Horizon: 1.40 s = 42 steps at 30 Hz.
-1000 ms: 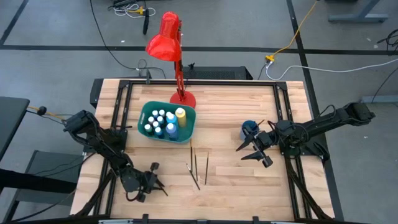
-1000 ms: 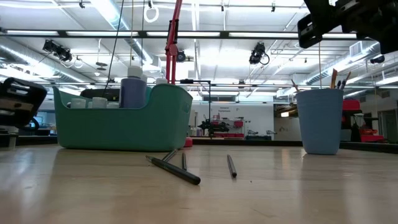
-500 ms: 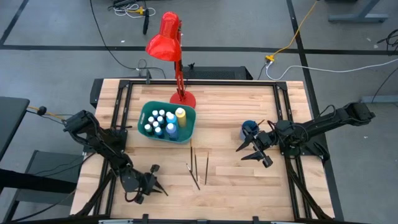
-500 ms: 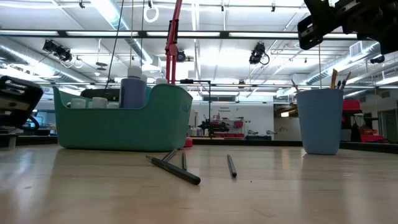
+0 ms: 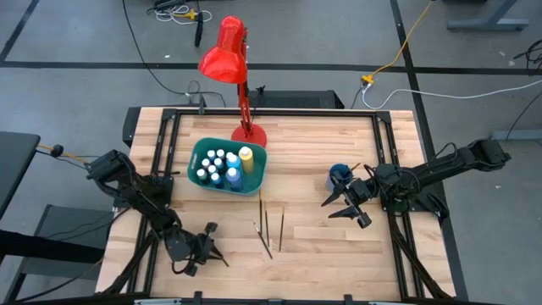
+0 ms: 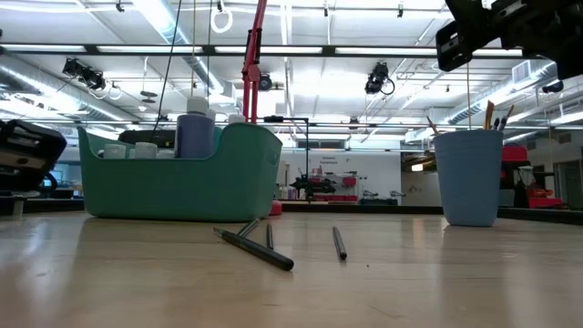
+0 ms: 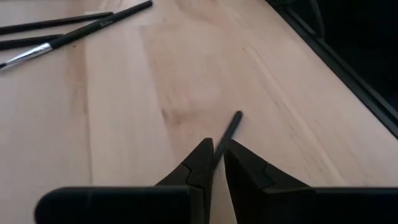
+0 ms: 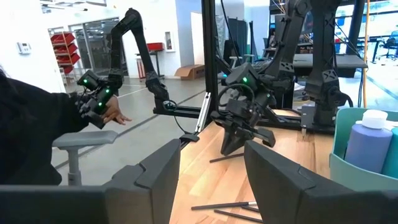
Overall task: Pick & Place Paint Supplies
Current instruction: Put the black silver paint brush into the blue cup
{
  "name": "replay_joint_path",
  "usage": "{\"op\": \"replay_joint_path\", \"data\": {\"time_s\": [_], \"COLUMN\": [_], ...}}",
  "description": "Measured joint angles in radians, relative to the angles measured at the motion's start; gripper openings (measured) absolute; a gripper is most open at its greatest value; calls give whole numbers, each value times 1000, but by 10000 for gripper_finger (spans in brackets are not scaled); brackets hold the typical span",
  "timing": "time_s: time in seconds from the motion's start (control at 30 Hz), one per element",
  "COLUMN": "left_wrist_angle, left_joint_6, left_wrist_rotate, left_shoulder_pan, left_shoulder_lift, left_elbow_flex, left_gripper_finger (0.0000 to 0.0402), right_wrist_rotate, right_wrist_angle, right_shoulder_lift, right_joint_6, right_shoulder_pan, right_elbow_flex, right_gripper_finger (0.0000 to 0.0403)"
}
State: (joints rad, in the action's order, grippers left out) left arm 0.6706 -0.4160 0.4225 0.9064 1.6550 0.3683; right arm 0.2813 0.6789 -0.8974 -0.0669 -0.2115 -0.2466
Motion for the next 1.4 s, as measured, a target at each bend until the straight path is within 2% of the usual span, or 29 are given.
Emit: {"op": "replay_joint_path", "data": {"time_s": [0.1, 0.3, 0.7, 0.9, 1.07, 1.27, 1.4], "left_wrist_angle": [0, -1, -8, 60, 194, 215, 210], "left_joint_6": [9, -15, 4, -73, -19, 7, -15], "left_wrist_rotate": [-4, -108, -113, -143, -75, 82, 33], "left_shoulder_pan": [-18, -56, -59, -62, -58, -70, -102], "left_shoulder_lift": [0, 0, 0, 95, 165, 229, 241], "left_elbow_flex": [0, 0, 0, 4, 4, 33, 46], "left_gripper_finger": [45, 45, 45, 45, 45, 45, 45], "right_wrist_rotate": [0, 0, 0, 1, 1, 1, 0], "right_wrist_angle": [1, 1, 1, 1, 2, 10, 18], "right_shoulder_lift": [0, 0, 0, 0, 0, 0, 0], "right_joint_6": [0, 1, 1, 1, 2, 3, 8], "right_shoulder_pan": [0, 0, 0, 0, 0, 0, 0], "right_elbow_flex": [0, 0, 0, 0, 0, 0, 0], "right_gripper_finger": [190, 190, 190, 190, 190, 190, 190]}}
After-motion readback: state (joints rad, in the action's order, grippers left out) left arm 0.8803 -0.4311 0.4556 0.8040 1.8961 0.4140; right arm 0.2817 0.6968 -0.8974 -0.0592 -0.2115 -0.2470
